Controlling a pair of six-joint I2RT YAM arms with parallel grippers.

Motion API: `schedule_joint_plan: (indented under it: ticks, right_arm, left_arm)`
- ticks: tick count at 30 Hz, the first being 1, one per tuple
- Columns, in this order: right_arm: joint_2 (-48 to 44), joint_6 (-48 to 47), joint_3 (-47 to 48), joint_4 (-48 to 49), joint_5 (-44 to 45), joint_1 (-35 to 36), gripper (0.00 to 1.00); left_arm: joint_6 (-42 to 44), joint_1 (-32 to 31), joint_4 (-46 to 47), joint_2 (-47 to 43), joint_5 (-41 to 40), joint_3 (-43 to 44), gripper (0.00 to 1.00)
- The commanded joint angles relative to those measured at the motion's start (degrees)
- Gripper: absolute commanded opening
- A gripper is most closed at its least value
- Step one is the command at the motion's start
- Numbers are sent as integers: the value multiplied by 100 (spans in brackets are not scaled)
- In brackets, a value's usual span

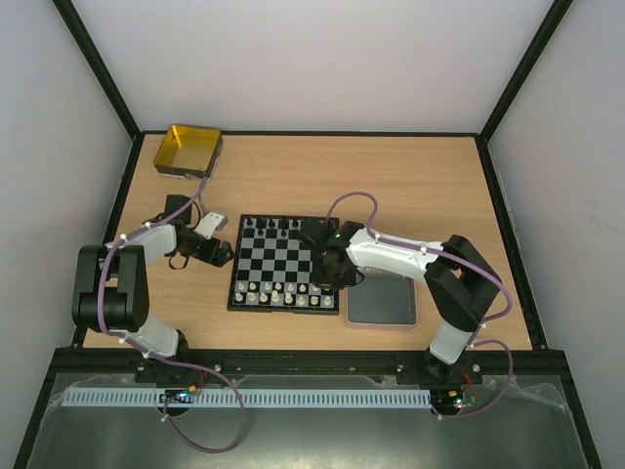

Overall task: Set up the chess pieces on the board
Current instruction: Place the chess piece on the chessboard.

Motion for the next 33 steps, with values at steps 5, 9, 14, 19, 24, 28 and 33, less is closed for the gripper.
schedule_joint_plan:
  ticks: [5, 9, 14, 19, 24, 28, 33]
  right_arm:
    - [46, -25, 56, -30, -4, 39, 11]
    - [-5, -22, 34, -36, -54, 34, 11]
    - [-61, 6, -34, -28, -53, 35, 9]
    - [-106, 30, -159, 39, -70, 34, 3]
    - [-106, 17, -199, 19, -52, 41, 3]
    - [-111, 15, -215, -7, -69, 38, 8]
    - [-112, -14, -156, -50, -66, 29, 17]
  left_arm:
    - [51, -2, -313, 130, 93, -30, 88]
    - [48, -2, -319, 145, 92, -17, 88]
    - [48, -1, -315, 130, 81, -28, 88]
    - [44, -1, -301, 111, 85, -35, 88]
    - [43, -1, -300, 108, 80, -35, 88]
    - [48, -1, -306, 108, 91, -31, 88]
    - [52, -1, -315, 115, 94, -39, 88]
